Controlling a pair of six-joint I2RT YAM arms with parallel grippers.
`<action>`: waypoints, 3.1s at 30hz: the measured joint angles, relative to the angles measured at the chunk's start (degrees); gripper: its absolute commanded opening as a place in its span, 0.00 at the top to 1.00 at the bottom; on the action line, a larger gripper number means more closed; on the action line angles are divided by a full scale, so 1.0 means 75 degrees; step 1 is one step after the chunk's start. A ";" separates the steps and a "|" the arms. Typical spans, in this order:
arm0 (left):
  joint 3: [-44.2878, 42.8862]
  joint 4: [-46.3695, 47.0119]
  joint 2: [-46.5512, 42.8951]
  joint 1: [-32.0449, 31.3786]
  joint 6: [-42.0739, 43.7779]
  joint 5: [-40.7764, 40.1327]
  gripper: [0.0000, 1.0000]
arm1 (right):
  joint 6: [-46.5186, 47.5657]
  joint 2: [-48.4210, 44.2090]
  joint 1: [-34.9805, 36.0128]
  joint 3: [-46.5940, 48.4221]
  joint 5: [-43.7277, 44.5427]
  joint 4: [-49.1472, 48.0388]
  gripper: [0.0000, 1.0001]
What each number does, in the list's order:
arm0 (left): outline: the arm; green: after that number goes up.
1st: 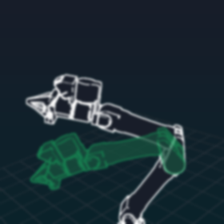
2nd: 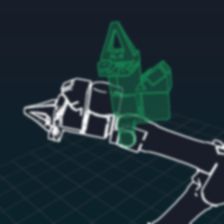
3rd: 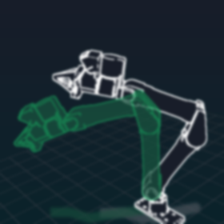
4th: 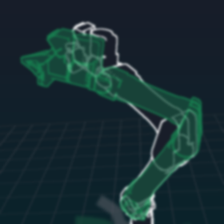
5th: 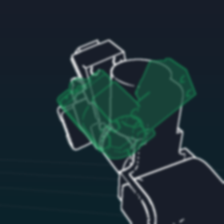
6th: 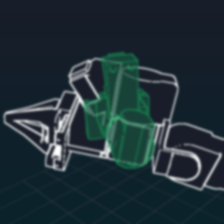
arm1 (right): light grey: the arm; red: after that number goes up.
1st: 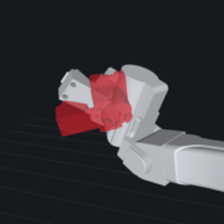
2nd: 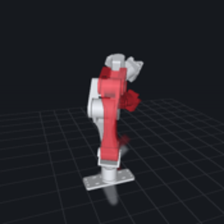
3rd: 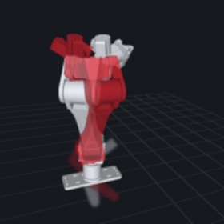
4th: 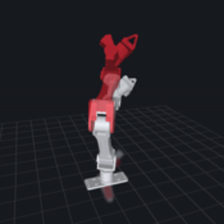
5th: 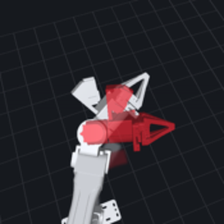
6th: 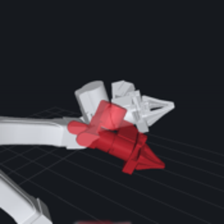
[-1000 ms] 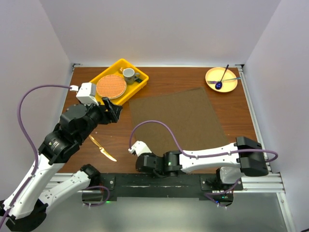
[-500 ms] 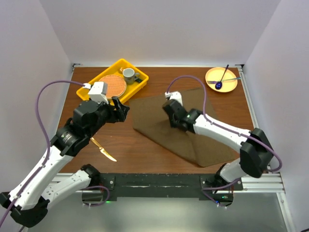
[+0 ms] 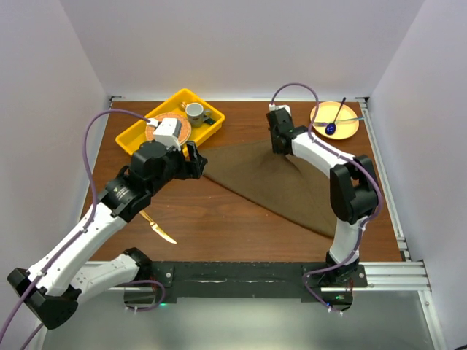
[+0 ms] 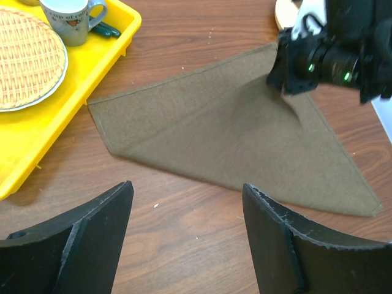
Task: Fold the napkin, place the utensils inside, and roll it up
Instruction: Fold the napkin
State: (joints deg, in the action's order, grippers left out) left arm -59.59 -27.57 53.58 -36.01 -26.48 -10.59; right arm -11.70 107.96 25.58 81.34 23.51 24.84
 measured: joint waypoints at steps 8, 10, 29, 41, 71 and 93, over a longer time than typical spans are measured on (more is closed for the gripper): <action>0.0198 0.0373 0.0376 0.0000 0.0076 0.0338 0.21 | 0.0105 0.0452 -0.1099 0.0664 -0.0705 -0.0291 1.00; 0.0248 0.0463 0.0460 0.0000 0.0073 0.0437 0.21 | 0.0079 0.0560 -0.1279 0.0758 -0.0842 -0.0402 1.00; 0.0431 0.0985 0.0764 0.0000 0.0006 0.0997 0.21 | -0.0052 0.1533 -0.2119 0.1810 -0.1160 -0.0501 1.00; 0.0431 0.0991 0.0793 0.0000 -0.0015 0.1107 0.21 | -0.0087 0.2046 -0.2235 0.2055 -0.1381 -0.0536 1.00; 0.0431 0.1154 0.0915 0.0000 -0.0070 0.1274 0.21 | 0.0076 0.2652 -0.2349 0.2416 -0.1408 -0.0667 1.00; 0.0431 0.1332 0.1023 0.0000 -0.0192 0.1591 0.21 | 0.0227 0.2652 -0.2535 0.2550 -0.1247 -0.0533 0.70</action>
State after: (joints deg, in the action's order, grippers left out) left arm -56.36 -17.58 61.25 -36.01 -27.92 1.34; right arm -10.00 127.85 6.57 100.47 14.15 20.84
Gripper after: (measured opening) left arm 0.791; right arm 0.217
